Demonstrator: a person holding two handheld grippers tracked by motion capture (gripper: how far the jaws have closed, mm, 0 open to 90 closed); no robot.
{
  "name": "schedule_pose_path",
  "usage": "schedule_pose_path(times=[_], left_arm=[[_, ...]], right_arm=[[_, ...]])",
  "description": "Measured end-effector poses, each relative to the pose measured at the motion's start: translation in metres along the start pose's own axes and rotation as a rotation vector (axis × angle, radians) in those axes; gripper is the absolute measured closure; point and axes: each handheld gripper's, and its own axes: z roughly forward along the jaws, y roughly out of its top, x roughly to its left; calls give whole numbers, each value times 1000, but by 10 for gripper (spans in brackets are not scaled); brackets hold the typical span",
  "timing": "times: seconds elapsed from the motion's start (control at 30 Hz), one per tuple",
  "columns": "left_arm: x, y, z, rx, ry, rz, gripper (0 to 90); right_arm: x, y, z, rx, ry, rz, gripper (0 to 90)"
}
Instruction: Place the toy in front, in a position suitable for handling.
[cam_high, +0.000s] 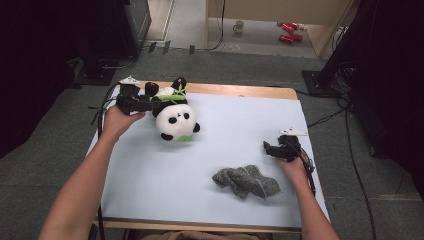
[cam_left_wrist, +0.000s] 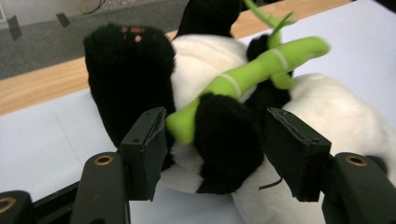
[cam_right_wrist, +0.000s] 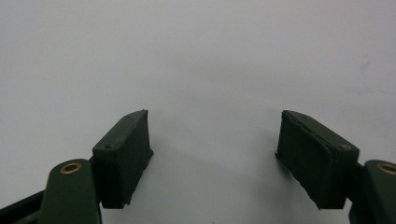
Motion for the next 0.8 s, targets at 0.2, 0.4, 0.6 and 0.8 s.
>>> schedule_pose_path(times=[0.2,0.4,0.6,0.8], left_arm=[[-3,-1,8,-12,18,25,385],[-4,-2,14,-23,40,32,435],[-6,-2,16,-2,64,18,556],[-5,-2,14,20,42,-50,638]], right_arm=[[0,0,0,0,-1,-1,254],[0,0,0,0,-1,0,254],[0,0,0,0,-1,-1,254],[0,0,0,-2,0,0,254]])
